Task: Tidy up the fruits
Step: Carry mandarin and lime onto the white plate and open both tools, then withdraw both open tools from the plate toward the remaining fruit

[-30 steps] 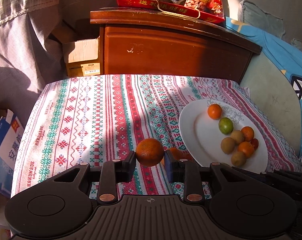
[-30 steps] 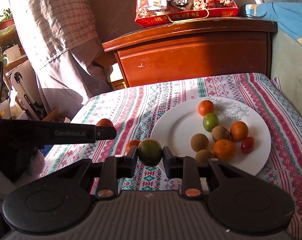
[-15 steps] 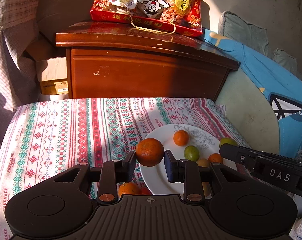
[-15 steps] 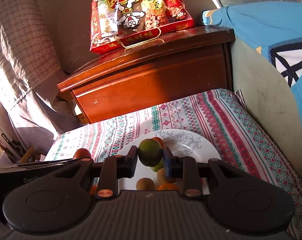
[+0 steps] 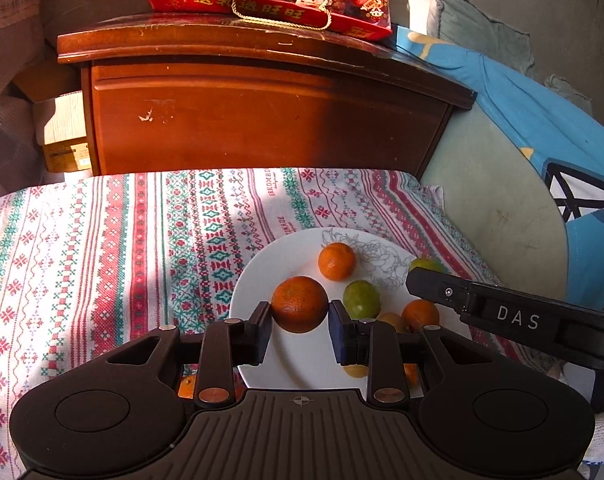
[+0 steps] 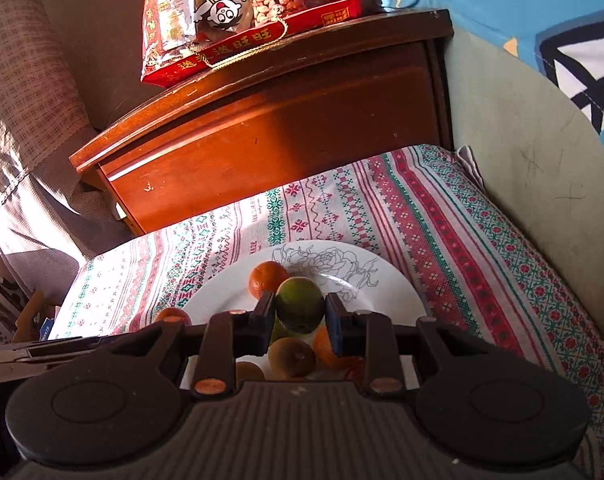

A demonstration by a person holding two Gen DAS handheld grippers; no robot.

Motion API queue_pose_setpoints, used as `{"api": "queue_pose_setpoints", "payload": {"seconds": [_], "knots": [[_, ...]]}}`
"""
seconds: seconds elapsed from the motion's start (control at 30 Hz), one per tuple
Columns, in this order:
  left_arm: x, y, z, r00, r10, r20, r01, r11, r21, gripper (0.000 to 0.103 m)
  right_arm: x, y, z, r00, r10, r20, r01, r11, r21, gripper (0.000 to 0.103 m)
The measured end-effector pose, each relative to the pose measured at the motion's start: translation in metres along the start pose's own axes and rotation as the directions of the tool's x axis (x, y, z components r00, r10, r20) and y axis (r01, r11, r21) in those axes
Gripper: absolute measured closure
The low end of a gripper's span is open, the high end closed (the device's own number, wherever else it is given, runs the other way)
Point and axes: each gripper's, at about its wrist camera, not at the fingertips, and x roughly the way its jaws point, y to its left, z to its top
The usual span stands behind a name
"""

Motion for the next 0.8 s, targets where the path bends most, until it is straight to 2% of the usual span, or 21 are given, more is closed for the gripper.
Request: {"api": "queue_pose_setpoints", "payload": {"seconds": [0.33,0.5,0.6,0.8], "knots": [[0.004,-0.006,-0.002,1.0,-0.005,-0.003,0.005,1.0,0.005,0.071,-0.004,-0.001,0.004,1.0,-0.002,0.015,0.001,1.0,0.021,0.073],[-0.014,-0.005,0.005,1.0,0.002,0.031,-0.002,1.0,0.003,0.066,-0.017,0.002,0.01,0.999,0.01,0.043,-0.011,0.999,0.042,0.073],[-0.027,0.0,0.01,0.999,0.008,0.045,-0.008,1.0,-0.02,0.058,-0.028,0.009,0.011,0.998,0.028,0.059,-0.03,0.999,0.044,0.073],[-0.06,0.013,0.015,0.996,0.041,0.073,-0.04,0.999,-0.027,0.056,-0.042,0.031,0.001,0.997,0.056,0.06,-0.056,0.998,0.003,0.073]]}}
